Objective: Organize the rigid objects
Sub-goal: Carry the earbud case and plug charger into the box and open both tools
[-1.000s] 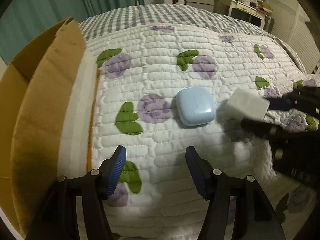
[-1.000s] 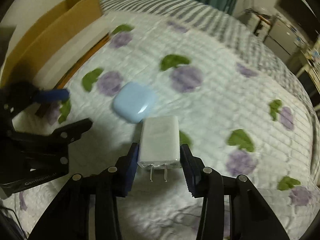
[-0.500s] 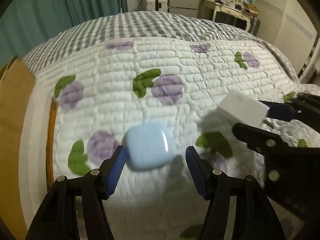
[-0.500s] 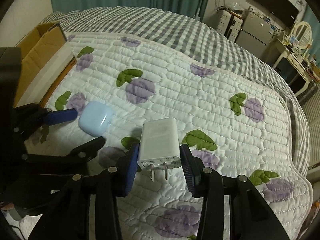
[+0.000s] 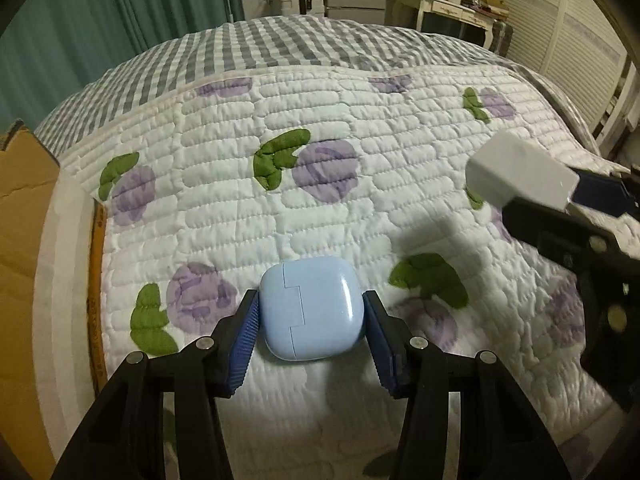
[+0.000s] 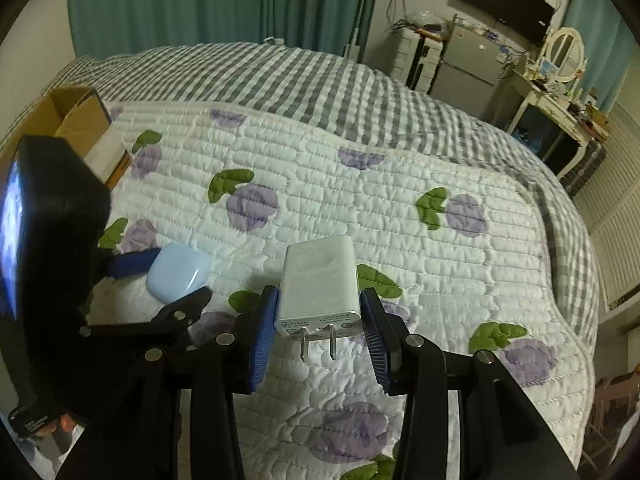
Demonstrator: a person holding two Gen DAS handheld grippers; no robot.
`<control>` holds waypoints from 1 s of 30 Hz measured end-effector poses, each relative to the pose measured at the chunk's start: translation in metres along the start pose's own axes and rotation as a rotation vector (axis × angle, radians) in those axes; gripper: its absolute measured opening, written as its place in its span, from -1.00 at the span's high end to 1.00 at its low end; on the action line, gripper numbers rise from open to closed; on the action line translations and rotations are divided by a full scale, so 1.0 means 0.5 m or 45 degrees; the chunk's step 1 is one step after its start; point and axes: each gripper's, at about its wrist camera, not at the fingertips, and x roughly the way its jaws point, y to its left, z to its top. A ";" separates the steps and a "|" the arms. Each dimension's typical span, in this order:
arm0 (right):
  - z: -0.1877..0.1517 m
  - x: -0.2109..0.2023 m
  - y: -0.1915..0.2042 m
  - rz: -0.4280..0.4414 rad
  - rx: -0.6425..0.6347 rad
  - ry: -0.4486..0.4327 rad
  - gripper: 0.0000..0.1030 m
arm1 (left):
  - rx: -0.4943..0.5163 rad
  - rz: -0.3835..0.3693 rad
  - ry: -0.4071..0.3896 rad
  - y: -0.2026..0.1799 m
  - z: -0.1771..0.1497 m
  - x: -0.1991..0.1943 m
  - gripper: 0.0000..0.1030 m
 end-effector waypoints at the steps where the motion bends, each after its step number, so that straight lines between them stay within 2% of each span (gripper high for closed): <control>1: -0.002 -0.006 0.001 -0.011 0.004 -0.010 0.20 | 0.001 0.001 0.004 0.000 -0.004 -0.008 -0.01; 6: -0.006 -0.040 0.005 -0.052 0.027 -0.067 0.20 | -0.008 0.003 0.005 0.016 -0.019 -0.055 -0.01; 13: -0.017 -0.081 0.013 -0.067 0.102 -0.106 0.20 | -0.049 0.013 -0.067 0.061 -0.017 -0.134 -0.01; 18: -0.015 -0.113 0.041 -0.065 0.091 -0.145 0.20 | -0.059 0.012 -0.123 0.085 -0.009 -0.190 -0.01; 23: 0.004 -0.159 0.059 -0.039 0.101 -0.193 0.20 | -0.076 0.008 -0.197 0.117 0.002 -0.256 -0.01; 30: 0.063 -0.240 0.105 -0.011 0.070 -0.294 0.20 | -0.078 0.022 -0.315 0.178 0.020 -0.350 -0.01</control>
